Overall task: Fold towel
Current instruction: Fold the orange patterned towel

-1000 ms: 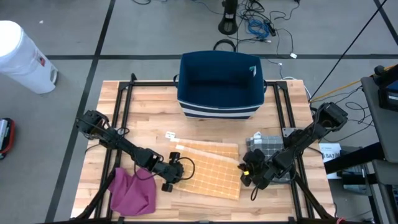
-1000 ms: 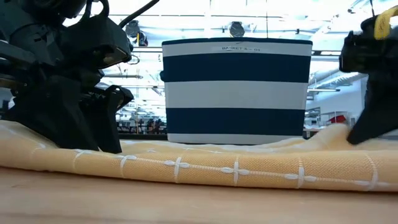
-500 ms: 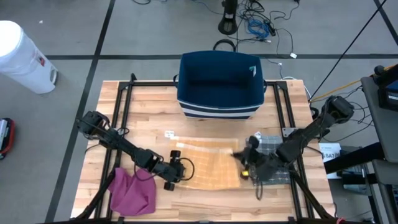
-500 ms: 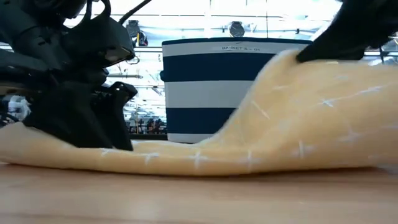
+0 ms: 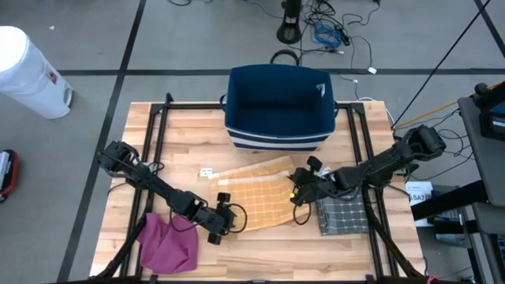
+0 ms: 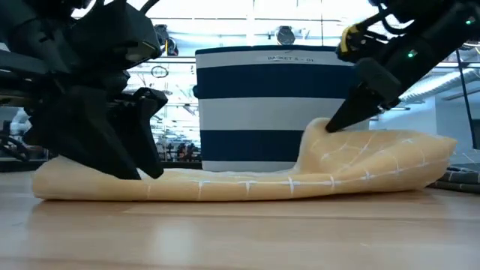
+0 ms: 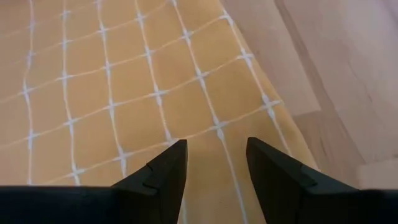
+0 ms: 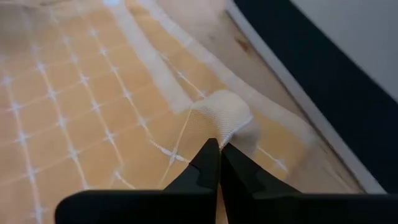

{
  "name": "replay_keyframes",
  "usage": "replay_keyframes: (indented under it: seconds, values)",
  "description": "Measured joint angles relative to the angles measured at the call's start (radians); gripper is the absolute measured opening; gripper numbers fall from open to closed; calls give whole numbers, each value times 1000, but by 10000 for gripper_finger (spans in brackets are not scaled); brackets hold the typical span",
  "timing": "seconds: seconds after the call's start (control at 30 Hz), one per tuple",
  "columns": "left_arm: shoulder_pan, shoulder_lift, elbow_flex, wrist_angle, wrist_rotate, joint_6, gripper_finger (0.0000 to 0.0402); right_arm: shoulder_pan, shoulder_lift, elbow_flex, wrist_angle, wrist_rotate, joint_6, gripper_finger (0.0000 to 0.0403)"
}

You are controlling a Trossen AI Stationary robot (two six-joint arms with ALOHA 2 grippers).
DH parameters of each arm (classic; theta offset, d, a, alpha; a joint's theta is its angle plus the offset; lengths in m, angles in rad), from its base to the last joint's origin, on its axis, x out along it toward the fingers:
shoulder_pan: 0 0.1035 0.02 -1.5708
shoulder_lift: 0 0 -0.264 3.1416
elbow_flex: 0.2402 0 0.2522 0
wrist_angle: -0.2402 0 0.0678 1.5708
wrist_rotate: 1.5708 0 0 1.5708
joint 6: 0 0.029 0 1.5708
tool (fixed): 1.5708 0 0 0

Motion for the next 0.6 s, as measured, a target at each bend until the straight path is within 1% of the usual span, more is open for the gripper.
replay_keyframes:
  seconds: [0.07,0.17,0.37,0.47,0.6]
  values:
    - [0,-1,0,0,-18,1,174,-1,22,0,55,-21,-43,0]
    - [0,-1,1,0,-68,2,174,-1,41,0,90,-22,-63,0]
    - [15,-2,2,-9,-136,2,174,-52,50,0,97,-20,-88,0]
    - [21,-2,2,-23,-184,1,174,-74,50,0,103,-21,-123,0]
    - [21,-3,2,-24,-220,1,174,-95,49,0,111,-13,-178,0]
